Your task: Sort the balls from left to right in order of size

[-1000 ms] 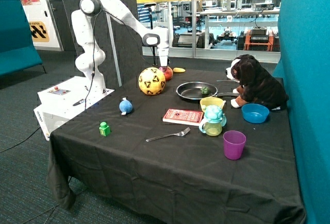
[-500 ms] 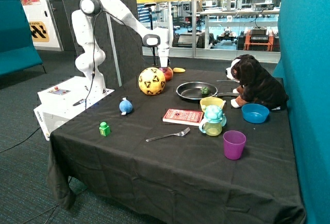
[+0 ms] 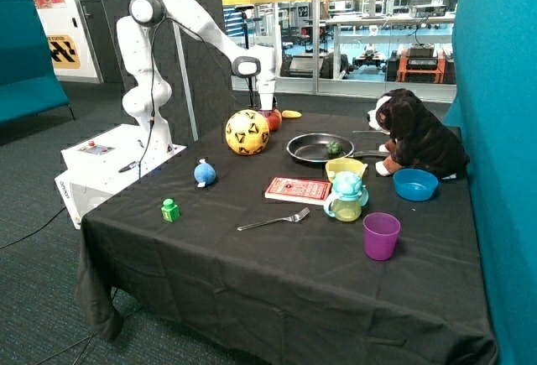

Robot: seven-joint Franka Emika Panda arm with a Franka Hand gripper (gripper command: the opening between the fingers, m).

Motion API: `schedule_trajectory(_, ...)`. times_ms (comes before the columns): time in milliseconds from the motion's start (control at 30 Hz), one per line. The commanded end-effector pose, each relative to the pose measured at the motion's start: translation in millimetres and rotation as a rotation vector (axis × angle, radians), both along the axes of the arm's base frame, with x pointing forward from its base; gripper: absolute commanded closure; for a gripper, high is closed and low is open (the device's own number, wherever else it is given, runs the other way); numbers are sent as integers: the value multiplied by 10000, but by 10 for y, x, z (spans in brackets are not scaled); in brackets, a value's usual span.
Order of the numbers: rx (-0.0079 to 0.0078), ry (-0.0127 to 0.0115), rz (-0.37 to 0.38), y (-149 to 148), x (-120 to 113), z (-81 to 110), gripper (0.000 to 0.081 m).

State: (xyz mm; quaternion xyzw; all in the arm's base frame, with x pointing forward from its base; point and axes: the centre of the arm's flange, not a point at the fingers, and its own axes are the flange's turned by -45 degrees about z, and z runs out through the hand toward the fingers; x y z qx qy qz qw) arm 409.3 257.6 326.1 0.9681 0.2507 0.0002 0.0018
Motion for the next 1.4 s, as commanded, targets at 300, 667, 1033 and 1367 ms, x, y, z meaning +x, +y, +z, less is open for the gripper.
schedule_trajectory(300,33,14,42,-200,236,464,808)
schedule_trajectory(667,33,14,246,-297,411,852,808)
schedule_trajectory(1033,33,15,649,-314,485,1450,808)
schedule_trajectory(1367,33,14,150,-533,609,1789,808)
